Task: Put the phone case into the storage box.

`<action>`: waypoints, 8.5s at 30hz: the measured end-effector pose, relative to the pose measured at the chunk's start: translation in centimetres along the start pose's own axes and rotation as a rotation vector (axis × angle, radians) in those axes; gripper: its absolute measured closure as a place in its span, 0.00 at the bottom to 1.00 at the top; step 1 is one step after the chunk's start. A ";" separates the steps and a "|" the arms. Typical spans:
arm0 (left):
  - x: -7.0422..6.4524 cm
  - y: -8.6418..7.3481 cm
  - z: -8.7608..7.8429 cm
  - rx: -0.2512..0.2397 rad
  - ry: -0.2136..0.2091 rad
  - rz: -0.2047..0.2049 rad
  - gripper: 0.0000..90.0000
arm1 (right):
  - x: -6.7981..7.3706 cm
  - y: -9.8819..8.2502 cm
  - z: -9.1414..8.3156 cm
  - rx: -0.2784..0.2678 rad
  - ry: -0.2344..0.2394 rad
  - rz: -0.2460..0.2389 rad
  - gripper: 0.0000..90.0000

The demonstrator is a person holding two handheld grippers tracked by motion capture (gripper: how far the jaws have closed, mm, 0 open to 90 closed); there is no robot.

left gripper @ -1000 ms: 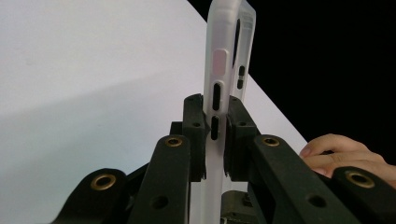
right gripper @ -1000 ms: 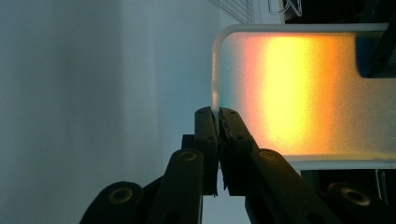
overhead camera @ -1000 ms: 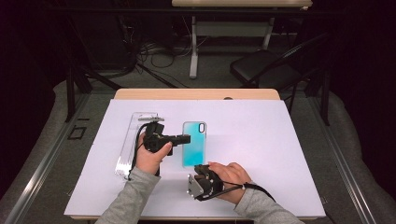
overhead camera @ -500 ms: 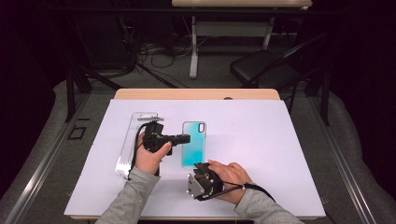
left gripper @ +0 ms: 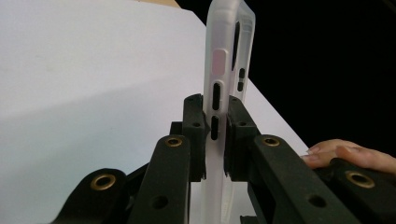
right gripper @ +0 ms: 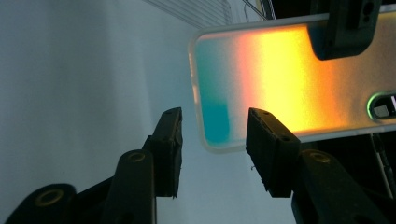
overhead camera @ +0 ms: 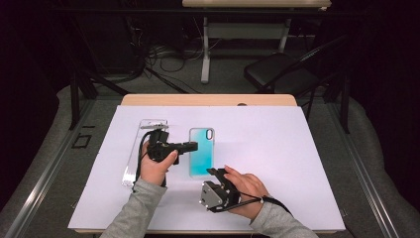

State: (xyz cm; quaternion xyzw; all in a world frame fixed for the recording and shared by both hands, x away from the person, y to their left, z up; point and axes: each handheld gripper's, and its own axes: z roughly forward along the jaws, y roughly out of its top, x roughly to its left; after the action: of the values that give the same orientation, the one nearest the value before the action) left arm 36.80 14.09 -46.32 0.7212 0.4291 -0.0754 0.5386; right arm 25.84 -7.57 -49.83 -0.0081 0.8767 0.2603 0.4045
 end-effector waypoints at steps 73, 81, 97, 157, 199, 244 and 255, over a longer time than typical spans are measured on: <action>0.0 -0.7 -2.9 -0.110 0.002 0.055 0.91 | -10.6 -8.9 -0.3 -0.223 0.220 1.211 0.26; -0.4 -0.9 -2.6 -0.099 -0.019 0.061 0.91 | -10.3 -8.4 -0.7 -0.275 0.271 1.215 0.27; -1.0 -1.3 -1.6 -0.081 -0.063 0.076 0.91 | -9.9 -7.7 -0.9 -0.344 0.320 1.173 0.39; -3.3 -2.3 -0.1 -0.037 -0.131 0.118 0.91 | -8.4 -7.1 -0.3 -0.384 0.485 1.263 0.77; -3.2 -2.3 -0.3 -0.038 -0.150 0.105 0.91 | -8.5 -7.9 0.0 -0.452 0.579 1.267 0.90; -3.2 -2.3 -0.3 -0.035 -0.159 0.118 0.90 | -8.6 -8.1 -0.1 -0.471 0.590 1.255 0.91; -3.3 -2.3 -0.3 -0.046 -0.145 0.114 0.87 | -8.5 -8.0 -0.1 -0.465 0.582 1.249 0.91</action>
State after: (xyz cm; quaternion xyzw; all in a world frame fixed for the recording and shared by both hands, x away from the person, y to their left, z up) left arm 33.08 12.75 -45.92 0.7246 0.3487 -0.0866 0.5882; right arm 33.27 -16.19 -47.30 0.3392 0.7118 0.6096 -0.0812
